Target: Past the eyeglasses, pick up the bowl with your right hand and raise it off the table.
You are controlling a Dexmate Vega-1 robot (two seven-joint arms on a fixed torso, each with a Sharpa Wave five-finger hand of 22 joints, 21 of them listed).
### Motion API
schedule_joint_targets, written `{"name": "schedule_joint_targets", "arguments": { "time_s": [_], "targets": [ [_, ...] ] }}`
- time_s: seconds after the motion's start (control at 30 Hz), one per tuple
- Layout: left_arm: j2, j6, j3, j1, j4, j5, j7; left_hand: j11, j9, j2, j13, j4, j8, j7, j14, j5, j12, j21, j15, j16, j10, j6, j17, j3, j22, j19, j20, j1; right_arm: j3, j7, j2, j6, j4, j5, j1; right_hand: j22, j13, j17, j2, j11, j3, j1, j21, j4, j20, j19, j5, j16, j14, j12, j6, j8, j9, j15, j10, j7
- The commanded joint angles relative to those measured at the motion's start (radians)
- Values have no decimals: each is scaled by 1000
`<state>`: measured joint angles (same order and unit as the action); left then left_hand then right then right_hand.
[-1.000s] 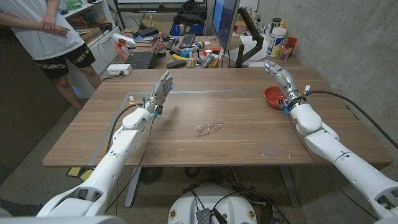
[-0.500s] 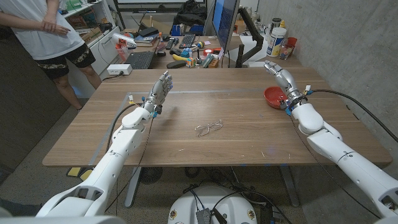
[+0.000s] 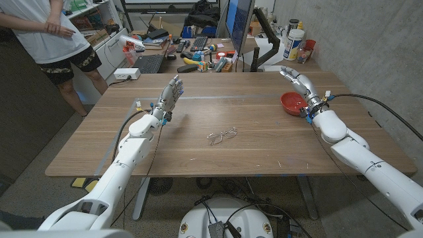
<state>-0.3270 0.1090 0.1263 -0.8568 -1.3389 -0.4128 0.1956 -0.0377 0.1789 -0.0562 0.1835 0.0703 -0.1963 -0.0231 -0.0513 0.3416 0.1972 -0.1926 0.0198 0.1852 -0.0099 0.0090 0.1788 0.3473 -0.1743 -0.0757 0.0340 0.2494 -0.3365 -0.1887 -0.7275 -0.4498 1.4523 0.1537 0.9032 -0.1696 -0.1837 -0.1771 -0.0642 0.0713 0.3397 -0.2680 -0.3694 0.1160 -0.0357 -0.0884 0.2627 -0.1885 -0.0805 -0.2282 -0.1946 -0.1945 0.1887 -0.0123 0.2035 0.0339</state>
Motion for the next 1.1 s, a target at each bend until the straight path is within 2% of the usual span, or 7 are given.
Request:
{"name": "schedule_joint_targets", "arguments": {
  "time_s": [0.03,0.37,0.43,0.5,0.63,1.1],
  "targets": [
    [-3,-8,7,-3,-10,1,-2,-6,6,-2,4,3,-1,-2,-6,0,4,-4,1,2,4,7,3,-5,-5,-10,44,10,9,-33,-26,13,23,-61,21,-6,-5,-3,-2,-3,0,-11,4,4,-4,-12,6,1,-9,6,2,0,1,-1,1,-1],
    [-2,-5,13,-2,-11,6,-3,-4,6,-1,4,3,-1,-3,-6,0,4,-5,1,2,4,8,3,-7,-5,-10,45,11,12,-55,-39,20,35,-110,32,-6,-5,-3,-3,-5,0,-14,7,5,-3,-14,7,0,-10,7,2,-1,1,0,0,-3],
    [-1,-3,12,-4,-12,6,-6,2,6,1,4,3,-1,-9,-3,-1,4,-7,-2,3,5,10,3,-8,-5,-4,74,13,13,-60,-41,25,38,-117,34,-6,-5,-3,-2,-8,0,-15,9,6,-4,-15,7,-1,-13,5,0,-1,1,9,5,-5],
    [-2,-5,14,-5,-14,8,-8,6,6,1,4,3,-2,-13,-2,-1,4,-7,-3,3,5,13,3,-9,-5,-3,80,14,13,-61,-42,20,34,-123,33,-6,-5,-3,-2,-10,0,-16,10,6,-5,-16,8,-1,-14,4,0,-1,1,10,7,-6],
    [-4,-9,15,-6,-17,9,-10,6,6,1,4,3,-3,-12,-2,-1,5,-7,-4,3,6,14,3,-10,-4,-3,82,14,12,-66,-44,18,30,-137,33,-6,-5,-3,-2,-15,0,-17,11,7,-5,-18,8,-1,-14,5,0,-1,1,10,6,-8],
    [-1,-9,20,0,-16,13,-13,6,6,2,4,3,-2,-11,-5,-2,3,-5,-5,2,2,14,3,-13,-4,-8,68,15,12,-95,-63,42,42,-209,41,-7,-5,-4,-3,-9,-2,-20,18,8,-6,-20,10,0,-13,8,3,0,1,7,1,-7]
  ]
}}
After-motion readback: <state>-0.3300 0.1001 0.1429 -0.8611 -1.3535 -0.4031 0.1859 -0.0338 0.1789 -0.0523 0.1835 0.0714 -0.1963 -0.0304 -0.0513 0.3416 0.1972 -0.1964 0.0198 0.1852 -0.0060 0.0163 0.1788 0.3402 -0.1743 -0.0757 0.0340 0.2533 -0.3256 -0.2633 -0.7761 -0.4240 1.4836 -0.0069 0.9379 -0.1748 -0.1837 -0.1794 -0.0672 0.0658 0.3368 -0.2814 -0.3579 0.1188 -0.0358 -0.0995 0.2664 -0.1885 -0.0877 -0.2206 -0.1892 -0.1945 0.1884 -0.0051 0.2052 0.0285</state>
